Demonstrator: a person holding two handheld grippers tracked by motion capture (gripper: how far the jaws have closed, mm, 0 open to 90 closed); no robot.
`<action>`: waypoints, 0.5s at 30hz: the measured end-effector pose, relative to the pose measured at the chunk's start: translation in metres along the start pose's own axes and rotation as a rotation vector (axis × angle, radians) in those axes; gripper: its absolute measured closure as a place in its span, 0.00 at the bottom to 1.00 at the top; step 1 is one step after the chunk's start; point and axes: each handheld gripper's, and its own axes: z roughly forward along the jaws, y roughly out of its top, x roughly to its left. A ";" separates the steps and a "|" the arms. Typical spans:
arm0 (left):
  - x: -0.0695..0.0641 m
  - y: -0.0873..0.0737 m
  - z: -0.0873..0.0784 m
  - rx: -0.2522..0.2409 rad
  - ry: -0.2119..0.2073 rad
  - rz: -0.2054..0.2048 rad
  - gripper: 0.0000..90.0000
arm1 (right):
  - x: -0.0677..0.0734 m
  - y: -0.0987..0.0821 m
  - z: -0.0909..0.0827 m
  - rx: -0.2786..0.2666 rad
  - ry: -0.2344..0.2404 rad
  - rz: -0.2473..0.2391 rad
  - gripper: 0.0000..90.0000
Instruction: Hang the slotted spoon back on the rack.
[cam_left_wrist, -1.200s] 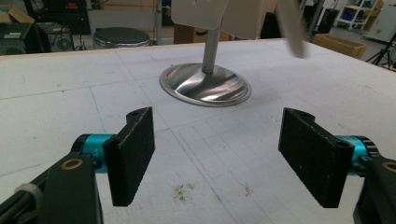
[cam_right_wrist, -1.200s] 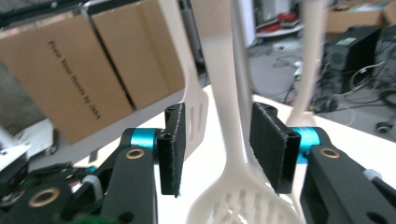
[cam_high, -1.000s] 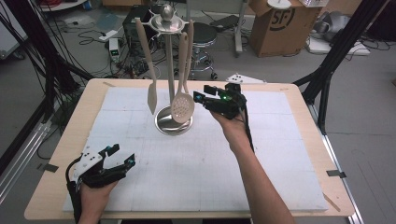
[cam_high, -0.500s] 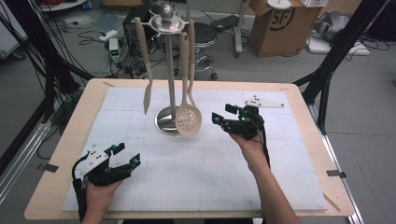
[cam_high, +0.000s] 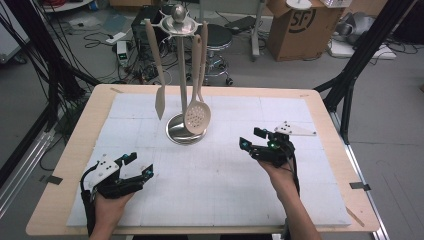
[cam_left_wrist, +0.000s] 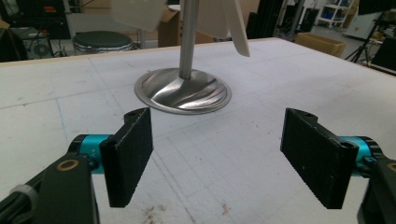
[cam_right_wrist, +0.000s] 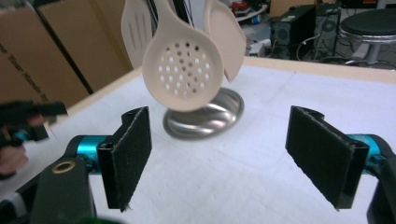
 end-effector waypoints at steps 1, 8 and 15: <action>0.000 0.000 0.001 -0.005 -0.005 -0.008 0.28 | 0.000 -0.002 -0.002 0.005 -0.003 -0.003 0.23; 0.001 -0.001 0.006 -0.012 -0.056 -0.040 0.27 | -0.007 -0.020 -0.025 -0.023 -0.030 0.006 0.23; -0.003 0.000 0.011 -0.014 -0.066 -0.035 0.26 | -0.020 -0.036 -0.049 -0.037 -0.074 0.025 0.23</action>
